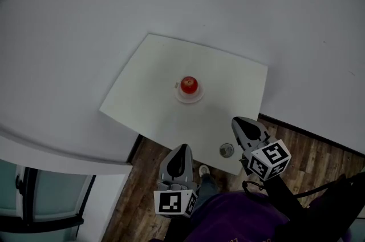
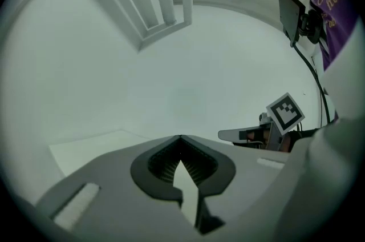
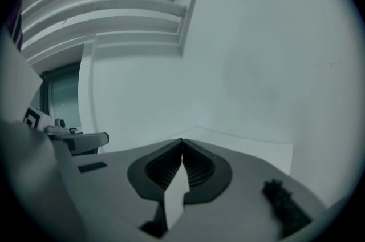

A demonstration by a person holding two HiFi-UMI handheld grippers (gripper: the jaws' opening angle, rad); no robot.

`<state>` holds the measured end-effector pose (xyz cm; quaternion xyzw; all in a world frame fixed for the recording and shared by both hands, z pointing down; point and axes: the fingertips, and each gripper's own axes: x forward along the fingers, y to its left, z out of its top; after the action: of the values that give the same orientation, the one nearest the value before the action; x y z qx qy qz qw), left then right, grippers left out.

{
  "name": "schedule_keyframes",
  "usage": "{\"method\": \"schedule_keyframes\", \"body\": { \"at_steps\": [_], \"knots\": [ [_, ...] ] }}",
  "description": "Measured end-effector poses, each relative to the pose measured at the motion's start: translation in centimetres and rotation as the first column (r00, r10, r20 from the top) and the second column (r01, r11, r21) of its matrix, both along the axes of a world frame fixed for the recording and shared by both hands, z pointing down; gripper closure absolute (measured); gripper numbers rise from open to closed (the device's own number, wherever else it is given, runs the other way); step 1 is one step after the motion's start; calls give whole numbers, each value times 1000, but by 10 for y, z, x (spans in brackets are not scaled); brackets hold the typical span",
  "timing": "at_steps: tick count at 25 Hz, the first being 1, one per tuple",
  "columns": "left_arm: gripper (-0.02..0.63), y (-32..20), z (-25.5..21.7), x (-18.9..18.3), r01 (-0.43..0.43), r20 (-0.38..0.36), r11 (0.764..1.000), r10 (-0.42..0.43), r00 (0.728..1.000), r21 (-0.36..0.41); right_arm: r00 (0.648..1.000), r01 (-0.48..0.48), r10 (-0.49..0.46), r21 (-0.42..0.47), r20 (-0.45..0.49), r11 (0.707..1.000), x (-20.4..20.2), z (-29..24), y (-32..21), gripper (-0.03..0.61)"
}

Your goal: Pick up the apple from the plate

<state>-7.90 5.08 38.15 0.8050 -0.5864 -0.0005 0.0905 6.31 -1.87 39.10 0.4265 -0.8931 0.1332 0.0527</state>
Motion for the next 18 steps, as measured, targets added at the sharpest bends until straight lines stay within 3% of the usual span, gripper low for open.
{"method": "schedule_keyframes", "body": {
  "at_steps": [10,18],
  "knots": [
    [606,-74,16,-16,-93,-17,995,93,996,-35,997,-68,68,-27,-26,997,-15,8,-46,568],
    [606,-112,30,-15,-67,-16,996,66,998,-60,997,-68,66,-42,-43,997,-6,10,-60,568]
  ]
}}
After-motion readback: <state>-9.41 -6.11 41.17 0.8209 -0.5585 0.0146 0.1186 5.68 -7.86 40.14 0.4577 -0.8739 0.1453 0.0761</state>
